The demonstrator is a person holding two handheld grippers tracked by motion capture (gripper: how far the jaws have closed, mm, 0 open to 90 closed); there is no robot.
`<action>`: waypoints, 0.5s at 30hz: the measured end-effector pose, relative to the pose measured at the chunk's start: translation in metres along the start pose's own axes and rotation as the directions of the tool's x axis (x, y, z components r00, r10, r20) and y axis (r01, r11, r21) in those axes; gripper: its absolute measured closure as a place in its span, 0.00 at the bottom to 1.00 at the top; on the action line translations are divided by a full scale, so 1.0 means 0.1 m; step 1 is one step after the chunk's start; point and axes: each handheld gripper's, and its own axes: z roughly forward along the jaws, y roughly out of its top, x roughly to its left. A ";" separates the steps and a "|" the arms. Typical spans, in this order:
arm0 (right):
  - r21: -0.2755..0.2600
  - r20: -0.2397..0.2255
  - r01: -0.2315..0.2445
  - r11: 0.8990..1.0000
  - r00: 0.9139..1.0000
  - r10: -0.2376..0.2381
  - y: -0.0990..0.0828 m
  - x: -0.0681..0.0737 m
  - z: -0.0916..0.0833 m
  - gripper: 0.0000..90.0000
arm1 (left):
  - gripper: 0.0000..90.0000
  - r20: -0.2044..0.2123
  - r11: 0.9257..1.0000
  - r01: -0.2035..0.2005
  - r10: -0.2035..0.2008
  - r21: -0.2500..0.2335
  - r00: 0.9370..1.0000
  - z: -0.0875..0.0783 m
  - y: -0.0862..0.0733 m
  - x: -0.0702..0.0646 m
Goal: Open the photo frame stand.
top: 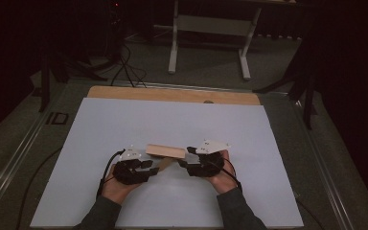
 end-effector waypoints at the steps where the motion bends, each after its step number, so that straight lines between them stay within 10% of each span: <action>1: 0.002 -0.001 0.003 1.000 1.000 -0.003 0.00 0.00 0.00 0.44 | 0.63 -0.003 1.000 -0.005 0.005 -0.001 1.000 -0.01 0.00 -0.01; 15: 0.014 -0.034 0.013 1.000 0.999 -0.013 -0.02 -0.01 -0.03 0.39 | 0.63 -0.020 0.999 -0.005 0.004 -0.041 1.000 -0.15 0.01 0.01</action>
